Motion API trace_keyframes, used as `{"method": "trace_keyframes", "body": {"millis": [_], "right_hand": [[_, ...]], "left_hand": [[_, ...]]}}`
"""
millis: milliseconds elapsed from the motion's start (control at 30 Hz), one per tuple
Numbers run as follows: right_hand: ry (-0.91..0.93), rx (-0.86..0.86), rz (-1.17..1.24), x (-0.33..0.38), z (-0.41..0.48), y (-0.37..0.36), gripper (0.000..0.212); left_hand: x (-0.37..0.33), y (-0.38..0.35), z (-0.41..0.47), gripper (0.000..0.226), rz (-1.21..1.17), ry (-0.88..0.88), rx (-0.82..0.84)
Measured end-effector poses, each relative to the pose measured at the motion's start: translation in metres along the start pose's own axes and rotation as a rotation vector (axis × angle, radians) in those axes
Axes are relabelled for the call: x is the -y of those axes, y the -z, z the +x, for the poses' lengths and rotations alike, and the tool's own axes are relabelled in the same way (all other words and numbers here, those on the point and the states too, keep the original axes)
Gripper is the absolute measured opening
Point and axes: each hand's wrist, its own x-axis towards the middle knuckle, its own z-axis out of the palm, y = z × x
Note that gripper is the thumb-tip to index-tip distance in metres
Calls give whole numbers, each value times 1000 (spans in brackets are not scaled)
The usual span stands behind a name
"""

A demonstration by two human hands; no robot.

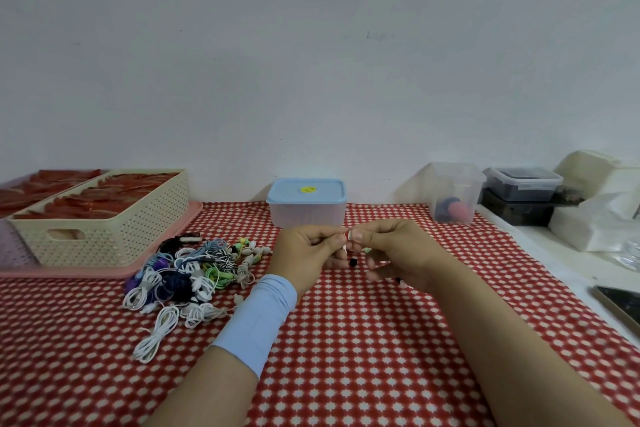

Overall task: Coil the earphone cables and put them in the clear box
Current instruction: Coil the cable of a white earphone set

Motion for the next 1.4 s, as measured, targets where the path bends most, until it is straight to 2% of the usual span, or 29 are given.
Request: {"method": "trace_keyframes", "body": {"millis": [133,200,300,433,600,800,1067,1233,1400], "right_hand": [[170,-141,-103,0,1,-2,7],[246,-147,-199,0,1,-5,2],[296,-121,-345,3,-1,-6,8],[330,-130,-393,6,-3,-6,11],[291,-128,-299,7,-4,-1,3],[256,-131,-158,4,-3,-4,5],[98,-34,37,2,-3,-6,5],[76,0,46,3,-4,-3,16],[96,-28,20,4,-4,1,11]], "left_hand": [[1,-2,0,12,18,24,-16],[2,-3,-1,12,-1,50,-28],[4,-2,0,11,-54,95,-48],[2,-4,0,10,-51,102,-47],[-2,-4,-2,10,-34,77,-35],[-4,-6,-4,10,-167,84,-41],[-6,-8,-3,12,25,-91,-124],[-5,-3,-3,13,-20,-22,-83],[-3,-2,-2,15,-44,4,-65]]}}
